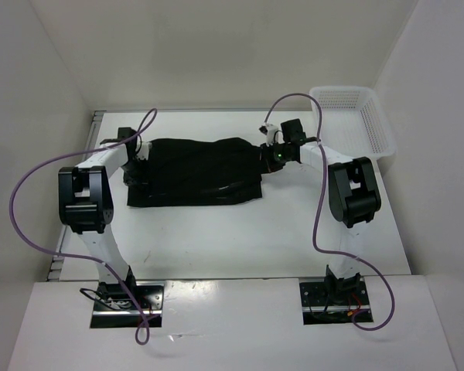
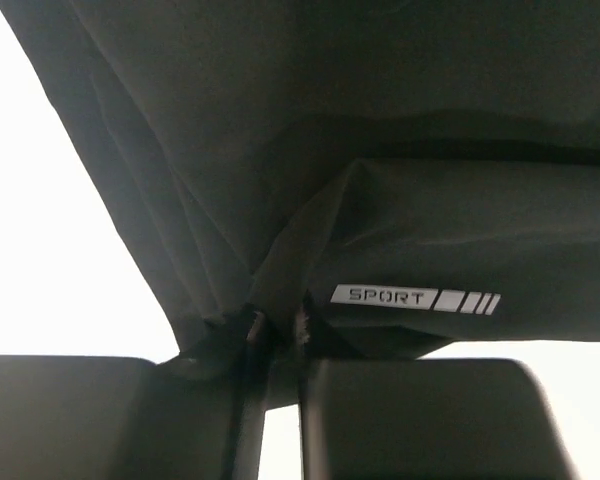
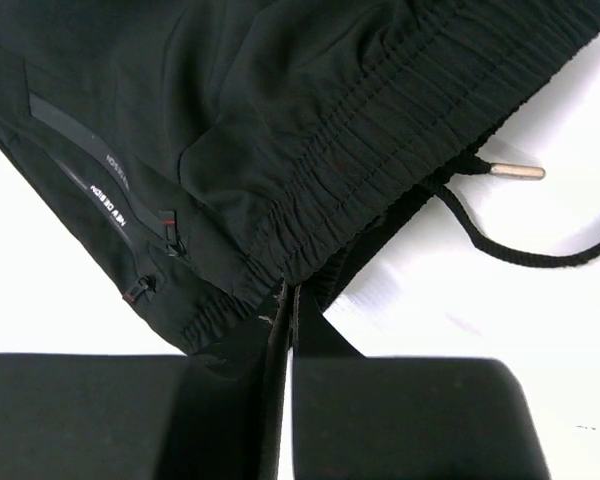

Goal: Fold and stack the shorts
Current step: Fold the shorts

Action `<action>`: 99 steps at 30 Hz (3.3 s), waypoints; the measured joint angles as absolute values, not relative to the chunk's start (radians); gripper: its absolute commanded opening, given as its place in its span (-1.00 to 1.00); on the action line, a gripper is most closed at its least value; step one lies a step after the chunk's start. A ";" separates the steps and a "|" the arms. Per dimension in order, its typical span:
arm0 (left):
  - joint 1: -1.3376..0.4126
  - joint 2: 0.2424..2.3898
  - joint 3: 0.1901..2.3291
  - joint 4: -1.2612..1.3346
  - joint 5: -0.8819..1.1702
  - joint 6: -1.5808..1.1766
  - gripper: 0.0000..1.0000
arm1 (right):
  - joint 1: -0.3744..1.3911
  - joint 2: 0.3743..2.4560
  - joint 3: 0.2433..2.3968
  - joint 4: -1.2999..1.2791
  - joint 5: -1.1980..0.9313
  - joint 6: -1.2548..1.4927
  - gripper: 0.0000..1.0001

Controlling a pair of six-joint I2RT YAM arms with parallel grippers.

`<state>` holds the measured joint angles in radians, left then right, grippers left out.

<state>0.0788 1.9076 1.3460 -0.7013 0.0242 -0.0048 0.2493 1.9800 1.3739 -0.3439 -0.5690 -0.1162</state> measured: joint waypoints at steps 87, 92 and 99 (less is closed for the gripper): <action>-0.392 2.151 1.633 -0.582 0.153 -0.004 -0.07 | 0.354 1.909 0.999 -0.154 -0.696 0.511 -0.70; -0.395 2.151 1.631 -0.570 0.174 -0.003 -0.07 | 0.365 1.924 0.999 -0.140 -0.693 0.538 -1.00; -0.399 2.156 1.650 -0.579 0.164 -0.004 -0.01 | 0.361 1.900 1.002 -0.156 -0.665 0.497 -1.00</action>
